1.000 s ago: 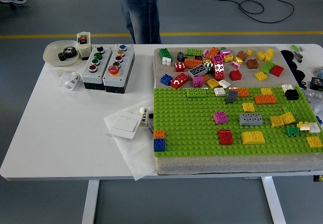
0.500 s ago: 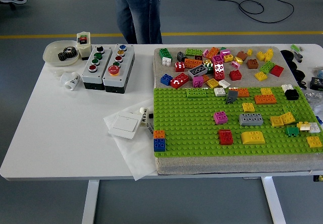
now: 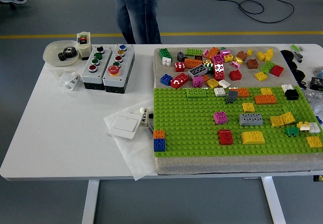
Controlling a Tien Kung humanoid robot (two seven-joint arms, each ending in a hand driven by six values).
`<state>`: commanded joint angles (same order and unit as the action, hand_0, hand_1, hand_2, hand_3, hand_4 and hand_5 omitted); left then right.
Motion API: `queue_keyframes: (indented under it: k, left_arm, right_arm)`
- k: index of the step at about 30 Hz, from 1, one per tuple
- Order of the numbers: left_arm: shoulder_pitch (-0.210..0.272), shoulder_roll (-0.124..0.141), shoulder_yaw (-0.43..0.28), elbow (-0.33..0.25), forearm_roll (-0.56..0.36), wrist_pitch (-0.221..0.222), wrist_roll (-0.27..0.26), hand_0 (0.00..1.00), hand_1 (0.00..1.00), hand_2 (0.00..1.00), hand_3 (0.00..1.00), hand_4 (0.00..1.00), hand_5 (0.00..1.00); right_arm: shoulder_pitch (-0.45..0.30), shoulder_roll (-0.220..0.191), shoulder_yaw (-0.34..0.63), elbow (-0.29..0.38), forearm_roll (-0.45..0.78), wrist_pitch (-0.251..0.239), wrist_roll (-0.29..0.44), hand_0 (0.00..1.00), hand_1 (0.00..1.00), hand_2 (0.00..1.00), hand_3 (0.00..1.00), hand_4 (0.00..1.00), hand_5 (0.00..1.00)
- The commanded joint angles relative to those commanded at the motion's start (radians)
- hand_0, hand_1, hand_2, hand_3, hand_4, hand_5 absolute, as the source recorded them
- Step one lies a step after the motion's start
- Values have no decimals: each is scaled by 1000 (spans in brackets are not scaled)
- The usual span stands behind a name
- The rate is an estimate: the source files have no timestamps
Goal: Pick up the brick,pile it on top of brick,press brick,pick up the brick,pile it on top of brick,press brick
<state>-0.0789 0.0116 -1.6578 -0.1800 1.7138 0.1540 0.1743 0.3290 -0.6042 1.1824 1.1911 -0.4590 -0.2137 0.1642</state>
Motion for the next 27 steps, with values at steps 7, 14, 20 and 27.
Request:
queue_keyframes:
  k: [7,14,20,27]
  left_arm:
    - [-2,1,9,0,-8,0,0,776,805,854,630,673,680]
    - [-1,2,9,0,-7,-1,0,777,804,854,629,673,680]
    - [-3,2,7,0,-7,0,-1,778,804,854,630,673,680]
    - [-5,0,2,0,-6,2,-2,777,803,852,630,672,680]
  right_arm:
    - [-1,-1,2,0,0,1,-1,844,788,802,796,998,927]
    - [-2,-2,3,0,-1,1,-1,844,788,802,797,998,926]
    - [3,1,-2,-2,0,1,-2,844,788,802,797,998,926]
    - [8,-1,-1,-1,-1,1,-3,844,788,802,797,998,926]
